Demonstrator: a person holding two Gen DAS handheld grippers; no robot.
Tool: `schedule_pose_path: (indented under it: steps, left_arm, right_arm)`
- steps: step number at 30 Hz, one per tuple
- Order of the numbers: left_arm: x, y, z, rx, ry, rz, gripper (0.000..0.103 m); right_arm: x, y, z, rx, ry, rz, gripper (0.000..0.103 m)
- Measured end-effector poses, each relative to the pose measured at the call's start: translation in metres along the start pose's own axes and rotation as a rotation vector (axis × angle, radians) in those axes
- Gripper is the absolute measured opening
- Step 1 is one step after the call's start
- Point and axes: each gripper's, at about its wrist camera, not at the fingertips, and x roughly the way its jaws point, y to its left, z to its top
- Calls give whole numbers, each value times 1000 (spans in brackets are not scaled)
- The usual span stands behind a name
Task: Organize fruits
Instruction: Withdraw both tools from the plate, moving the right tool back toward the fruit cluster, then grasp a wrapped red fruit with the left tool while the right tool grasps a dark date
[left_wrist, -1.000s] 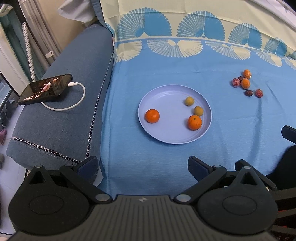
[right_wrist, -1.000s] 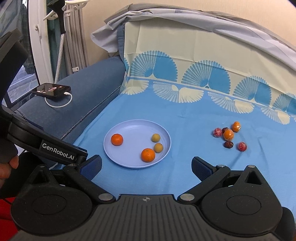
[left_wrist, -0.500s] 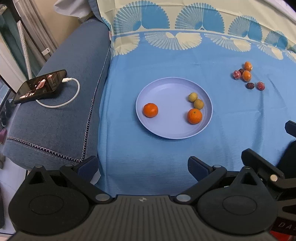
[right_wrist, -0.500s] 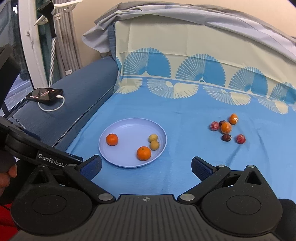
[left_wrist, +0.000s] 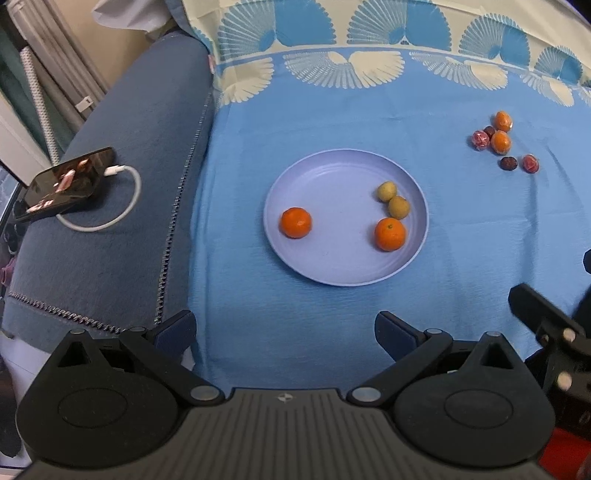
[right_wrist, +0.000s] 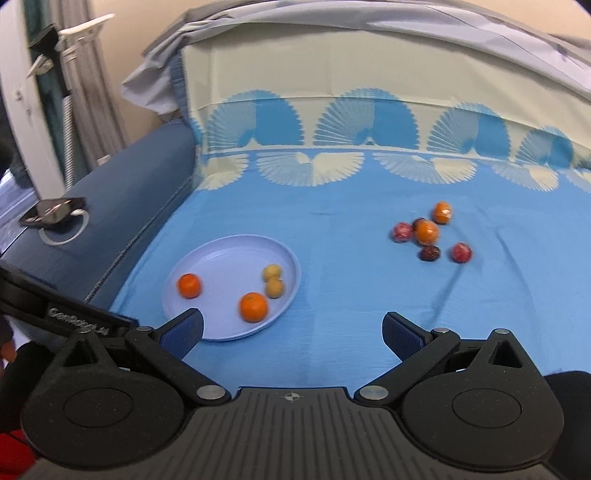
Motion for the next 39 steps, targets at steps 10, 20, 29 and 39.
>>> schedule_pose_path:
  steps: [10, 20, 29, 39]
  left_arm:
    - [23, -37, 39, 49, 20, -73, 103]
    - [81, -99, 119, 160, -26, -148, 103]
    - [150, -181, 206, 305, -46, -259, 103]
    - [213, -241, 234, 425, 21, -414, 103]
  right_arm:
    - [31, -61, 5, 78, -32, -174, 102]
    - [122, -113, 17, 3, -12, -190, 96]
    - [205, -149, 33, 2, 35, -171, 92]
    - [228, -161, 33, -23, 3, -202, 52]
